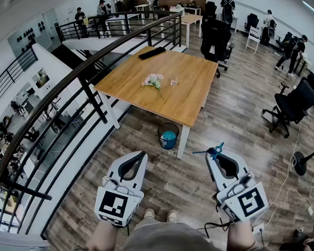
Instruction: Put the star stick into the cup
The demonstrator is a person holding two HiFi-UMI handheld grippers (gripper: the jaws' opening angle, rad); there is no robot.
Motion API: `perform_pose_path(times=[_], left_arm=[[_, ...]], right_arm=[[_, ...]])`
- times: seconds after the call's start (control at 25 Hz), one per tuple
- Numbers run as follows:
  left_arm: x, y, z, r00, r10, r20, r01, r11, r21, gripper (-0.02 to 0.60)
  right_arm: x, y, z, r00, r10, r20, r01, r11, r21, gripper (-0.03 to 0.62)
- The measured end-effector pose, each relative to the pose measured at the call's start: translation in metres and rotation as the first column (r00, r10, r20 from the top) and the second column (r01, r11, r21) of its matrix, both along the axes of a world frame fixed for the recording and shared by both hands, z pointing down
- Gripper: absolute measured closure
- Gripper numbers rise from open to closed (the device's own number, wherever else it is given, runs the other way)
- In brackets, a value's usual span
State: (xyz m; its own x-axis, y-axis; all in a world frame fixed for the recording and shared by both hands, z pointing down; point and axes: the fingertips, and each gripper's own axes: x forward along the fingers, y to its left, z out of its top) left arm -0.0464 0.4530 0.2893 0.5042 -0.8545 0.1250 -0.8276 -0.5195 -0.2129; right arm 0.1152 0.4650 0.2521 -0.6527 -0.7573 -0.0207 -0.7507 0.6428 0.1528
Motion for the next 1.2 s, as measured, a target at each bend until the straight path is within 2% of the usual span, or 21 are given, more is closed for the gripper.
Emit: perform_pose_path(times=[0.08,0.52,0.8,1.0,1.2], left_arm=[[0.002,-0.001,-0.005,1.0,0.0,-0.027,0.0,1.0,0.003,0.566],[0.02,-0.017,-0.001,1.0,0.007,-0.001,-0.007,1.0,0.013,0.565],[0.021,-0.03,0.0,1.0,-0.004,-0.022,0.005,1.0,0.011,0.566],[0.023,-0.055,0.016,1.0,0.001,-0.023,-0.001,1.0,0.018,0.566],[0.02,-0.106,0.035,0.999,0.003,-0.034,-0.003,1.0,0.013,0.566]], right_arm=[[0.0,0.0,0.001,1.0,-0.002,0.009,0.002,1.0,-0.006,0.553],[0.023,-0.011,-0.001,0.999,0.01,0.032,-0.01,1.0,-0.001,0.553],[0.027,-0.025,0.003,0.999,0.011,0.035,-0.011,1.0,-0.003,0.553],[0.026,-0.053,0.017,0.999,0.024,0.032,-0.024,1.0,-0.001,0.553],[0.022,-0.105,0.031,0.999,0.027,0.021,-0.027,1.0,0.001,0.553]])
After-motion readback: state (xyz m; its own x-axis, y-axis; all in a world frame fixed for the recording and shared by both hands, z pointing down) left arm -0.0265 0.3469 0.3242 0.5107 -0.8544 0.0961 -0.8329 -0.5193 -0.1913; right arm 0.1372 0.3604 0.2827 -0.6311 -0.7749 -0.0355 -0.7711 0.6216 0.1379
